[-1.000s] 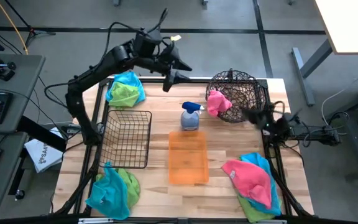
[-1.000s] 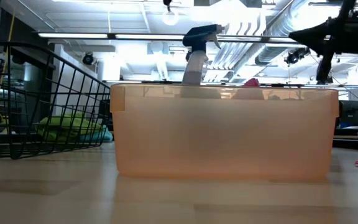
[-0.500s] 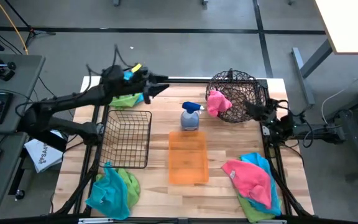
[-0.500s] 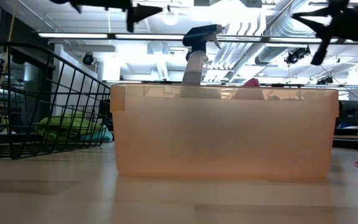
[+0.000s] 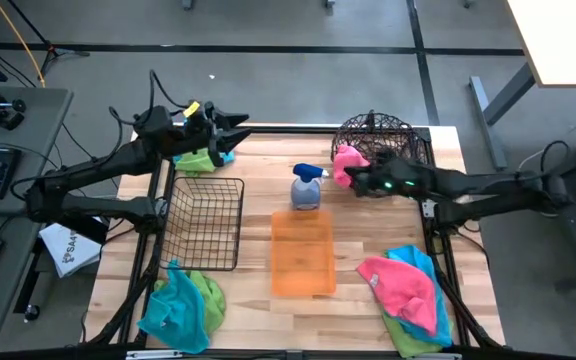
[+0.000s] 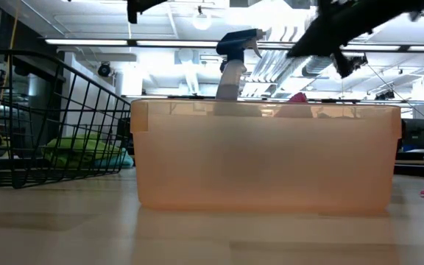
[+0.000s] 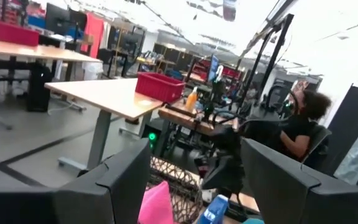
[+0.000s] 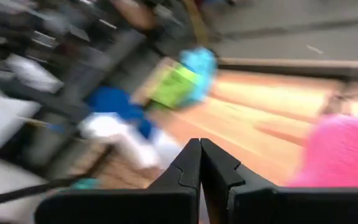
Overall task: Sort microfiber towel by color & place in baskets
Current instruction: Put the top pink microfiber cloth into the mesh basket, then put the pink microfiber cloth into the mesh basket
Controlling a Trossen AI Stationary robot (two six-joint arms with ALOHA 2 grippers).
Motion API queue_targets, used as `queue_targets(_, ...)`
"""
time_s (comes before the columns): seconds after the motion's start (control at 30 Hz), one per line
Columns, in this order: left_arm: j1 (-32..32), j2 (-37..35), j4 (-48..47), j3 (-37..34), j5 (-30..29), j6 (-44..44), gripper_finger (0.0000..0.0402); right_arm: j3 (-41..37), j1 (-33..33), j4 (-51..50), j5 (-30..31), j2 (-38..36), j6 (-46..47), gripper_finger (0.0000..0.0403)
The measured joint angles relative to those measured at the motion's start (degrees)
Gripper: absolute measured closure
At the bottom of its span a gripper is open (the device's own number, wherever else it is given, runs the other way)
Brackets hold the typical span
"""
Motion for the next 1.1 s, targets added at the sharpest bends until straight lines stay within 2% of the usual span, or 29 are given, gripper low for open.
queue_targets(0.1,0.64,0.00,0.04,0.00,-0.02,-0.66,0.0163,5.89,-3.48,-8.66,0.60,8.11,-0.22,0.0402)
queue_targets(0.23,1.28,0.00,-0.42,0.00,-0.05,-0.92,0.0163,10.28,-7.56,-14.27,-1.37,16.97,-1.79,0.0402)
queue_targets(0.37,1.33,0.00,-1.67,0.00,-0.05,-0.92,0.0163,11.70,-11.36,-18.25,0.16,22.01,-2.79,0.0402)
queue_targets(0.47,1.30,0.00,-3.70,0.00,-0.05,-0.96,0.0163,11.64,-15.08,-25.71,0.93,24.20,-2.26,0.0402)
queue_targets(0.63,1.36,0.00,-6.08,0.00,-0.22,-0.43,0.0163,11.63,-19.90,-32.24,7.22,24.47,-1.53,0.0403)
queue_targets(0.73,1.65,0.00,-6.33,0.00,-0.22,0.48,0.0163,11.63,-23.26,-33.41,8.06,24.57,-3.47,0.0403)
queue_targets(0.93,2.56,0.00,-6.52,0.00,-0.37,0.48,0.0163,11.63,-29.34,-35.47,5.85,23.76,-5.83,0.0403)
queue_targets(1.1,2.77,0.00,-7.12,0.00,-0.36,0.51,0.0163,12.96,-29.51,-35.00,-1.69,13.93,-14.86,0.0403)
